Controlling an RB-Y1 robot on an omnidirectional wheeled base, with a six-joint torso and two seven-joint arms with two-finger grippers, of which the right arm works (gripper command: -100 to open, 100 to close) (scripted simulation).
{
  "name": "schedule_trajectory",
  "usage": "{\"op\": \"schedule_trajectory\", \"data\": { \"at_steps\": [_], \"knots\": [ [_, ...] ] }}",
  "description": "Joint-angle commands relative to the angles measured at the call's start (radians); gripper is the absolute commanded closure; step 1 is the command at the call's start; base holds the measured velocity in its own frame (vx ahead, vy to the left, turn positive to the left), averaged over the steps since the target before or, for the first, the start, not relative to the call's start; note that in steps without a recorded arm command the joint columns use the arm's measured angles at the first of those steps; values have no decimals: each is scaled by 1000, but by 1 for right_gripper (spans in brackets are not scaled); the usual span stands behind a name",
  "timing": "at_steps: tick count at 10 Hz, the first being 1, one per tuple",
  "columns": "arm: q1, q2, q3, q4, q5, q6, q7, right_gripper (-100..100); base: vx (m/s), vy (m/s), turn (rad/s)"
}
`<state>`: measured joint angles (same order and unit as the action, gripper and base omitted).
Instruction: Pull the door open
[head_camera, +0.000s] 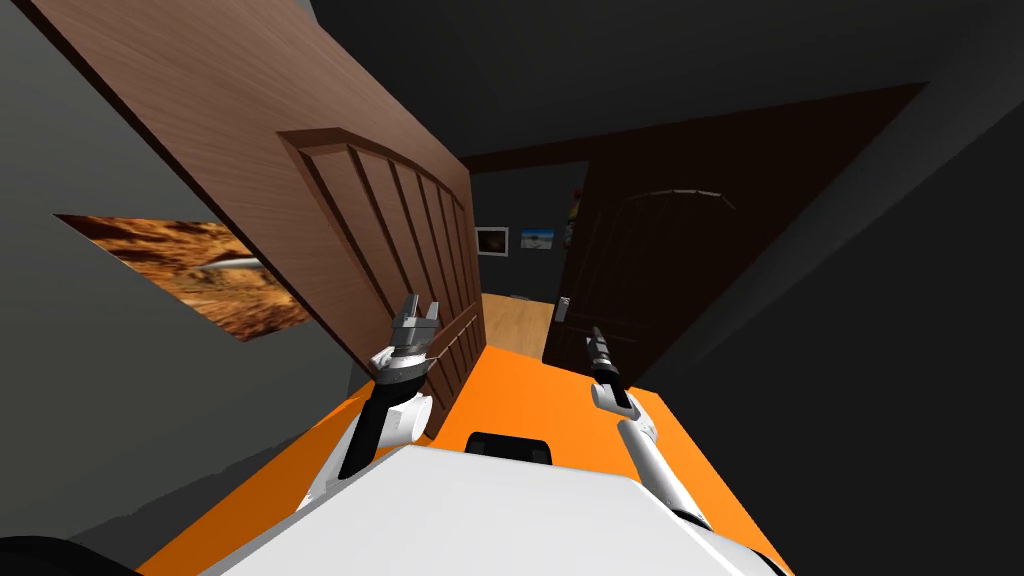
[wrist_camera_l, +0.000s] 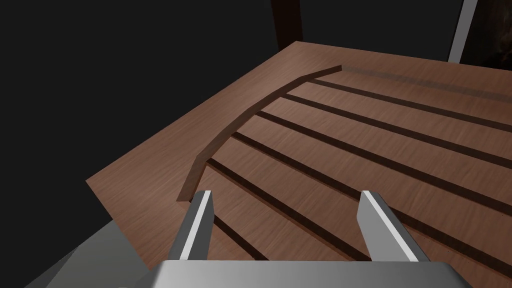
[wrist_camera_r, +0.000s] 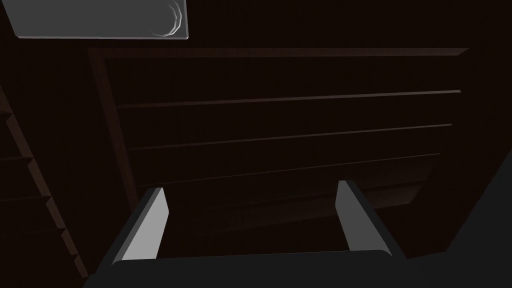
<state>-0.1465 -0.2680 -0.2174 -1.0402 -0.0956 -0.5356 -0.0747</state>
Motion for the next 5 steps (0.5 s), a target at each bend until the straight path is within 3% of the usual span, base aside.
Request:
{"op": "schedule_trajectory", "data": {
  "at_steps": [1, 2, 5],
  "knots": [
    [-15, -4, -5, 44, -3, -5, 1, -100, 49, -12, 66],
    [-40, -14, -14, 76, -10, -6, 0, -100, 50, -9, 100],
    [-65, -24, -23, 139, -16, -7, -1, -100, 45, -10, 89]
  ]
}}
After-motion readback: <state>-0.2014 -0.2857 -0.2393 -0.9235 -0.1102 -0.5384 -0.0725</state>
